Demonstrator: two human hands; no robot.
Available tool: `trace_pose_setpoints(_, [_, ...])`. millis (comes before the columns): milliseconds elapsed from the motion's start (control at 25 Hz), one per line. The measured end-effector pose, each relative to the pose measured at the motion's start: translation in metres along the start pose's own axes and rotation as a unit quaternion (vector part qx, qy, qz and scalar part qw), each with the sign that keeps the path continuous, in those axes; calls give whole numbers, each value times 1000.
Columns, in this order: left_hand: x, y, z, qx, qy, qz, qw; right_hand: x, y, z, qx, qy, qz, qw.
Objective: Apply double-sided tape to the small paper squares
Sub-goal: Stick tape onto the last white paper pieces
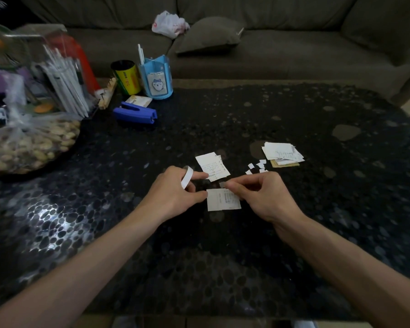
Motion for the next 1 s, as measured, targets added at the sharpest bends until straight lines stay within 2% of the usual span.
trace_pose_setpoints(320, [2,0,-4,8,-43,11,999,2,2,3,11,80,64,995])
trace_pose_setpoints(600, [4,1,-6,20,-34,19,999,2,0,4,-9,149,74,986])
trace_pose_setpoints(1000, [6,1,-6,40,-75,8,996,4,-1,7,-11,176,56,983])
Point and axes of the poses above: each hand's wrist, its own y-axis away from the middle knuckle, its own x-axis out of the palm, z = x × y, the point moved 3 cm from there along -y, towards the middle knuckle, and after that the axes turned 9 degrees about x, right-handed, at the moved point
